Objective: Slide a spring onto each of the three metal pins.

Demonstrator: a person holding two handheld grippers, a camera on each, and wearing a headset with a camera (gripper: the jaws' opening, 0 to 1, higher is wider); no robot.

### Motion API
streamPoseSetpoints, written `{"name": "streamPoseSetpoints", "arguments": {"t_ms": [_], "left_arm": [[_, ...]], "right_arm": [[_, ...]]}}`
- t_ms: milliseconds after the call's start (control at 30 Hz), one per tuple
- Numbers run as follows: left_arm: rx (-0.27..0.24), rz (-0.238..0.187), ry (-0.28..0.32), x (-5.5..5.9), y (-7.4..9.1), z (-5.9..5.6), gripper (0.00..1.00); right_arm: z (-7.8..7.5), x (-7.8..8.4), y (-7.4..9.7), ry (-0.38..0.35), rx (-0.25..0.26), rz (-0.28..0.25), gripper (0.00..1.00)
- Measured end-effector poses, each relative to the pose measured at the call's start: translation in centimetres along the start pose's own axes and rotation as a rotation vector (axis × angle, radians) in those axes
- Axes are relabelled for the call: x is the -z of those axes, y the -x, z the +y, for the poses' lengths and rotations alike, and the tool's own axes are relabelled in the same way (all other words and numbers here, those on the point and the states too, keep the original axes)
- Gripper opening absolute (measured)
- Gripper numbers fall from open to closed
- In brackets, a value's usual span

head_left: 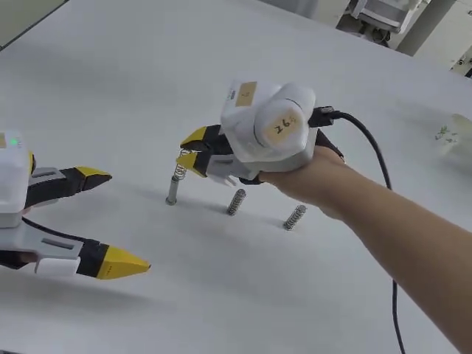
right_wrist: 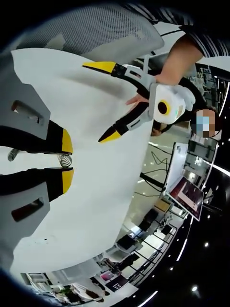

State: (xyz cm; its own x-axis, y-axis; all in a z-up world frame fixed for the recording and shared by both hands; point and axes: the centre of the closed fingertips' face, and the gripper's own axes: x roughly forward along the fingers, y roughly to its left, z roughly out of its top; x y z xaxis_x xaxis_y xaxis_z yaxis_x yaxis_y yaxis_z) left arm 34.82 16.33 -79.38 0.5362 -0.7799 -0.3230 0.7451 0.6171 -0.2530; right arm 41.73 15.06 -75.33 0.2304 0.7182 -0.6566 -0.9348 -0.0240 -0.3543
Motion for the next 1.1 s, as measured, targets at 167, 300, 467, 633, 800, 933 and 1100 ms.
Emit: {"name": "streamPoseSetpoints", "arguments": {"t_ms": [167,300,467,633,800,933,1100], "left_arm": [[0.001,0.001,0.000,0.1,0.0,-0.1,0.98],[0.002,-0.001,0.001,0.0,0.0,-0.1,0.98],[0.000,-0.011,0.004,-0.2,0.1,0.0,0.98],[0.001,-0.007,0.004,-0.1,0.1,-0.1,0.98],[0.001,-0.003,0.009,0.1,0.2,-0.2,0.98],[0.002,0.000,0.012,0.2,0.2,-0.2,0.98],[-0.001,0.000,0.015,0.3,0.2,-0.2,0.98]], "right_arm": [[0.0,-0.1,-0.3,-0.019,-0.003,-0.010,0.08],[0.1,-0.1,-0.5,-0.018,-0.007,-0.009,0.08],[0.3,0.1,-0.8,-0.019,-0.014,-0.002,0.08],[0.4,0.4,-1.1,-0.017,-0.021,0.005,0.08],[0.5,0.8,-1.4,-0.022,-0.026,0.014,0.08],[0.7,1.3,-1.9,-0.024,-0.035,0.026,0.08],[1.2,2.0,-2.8,-0.022,-0.052,0.044,0.08]]}}
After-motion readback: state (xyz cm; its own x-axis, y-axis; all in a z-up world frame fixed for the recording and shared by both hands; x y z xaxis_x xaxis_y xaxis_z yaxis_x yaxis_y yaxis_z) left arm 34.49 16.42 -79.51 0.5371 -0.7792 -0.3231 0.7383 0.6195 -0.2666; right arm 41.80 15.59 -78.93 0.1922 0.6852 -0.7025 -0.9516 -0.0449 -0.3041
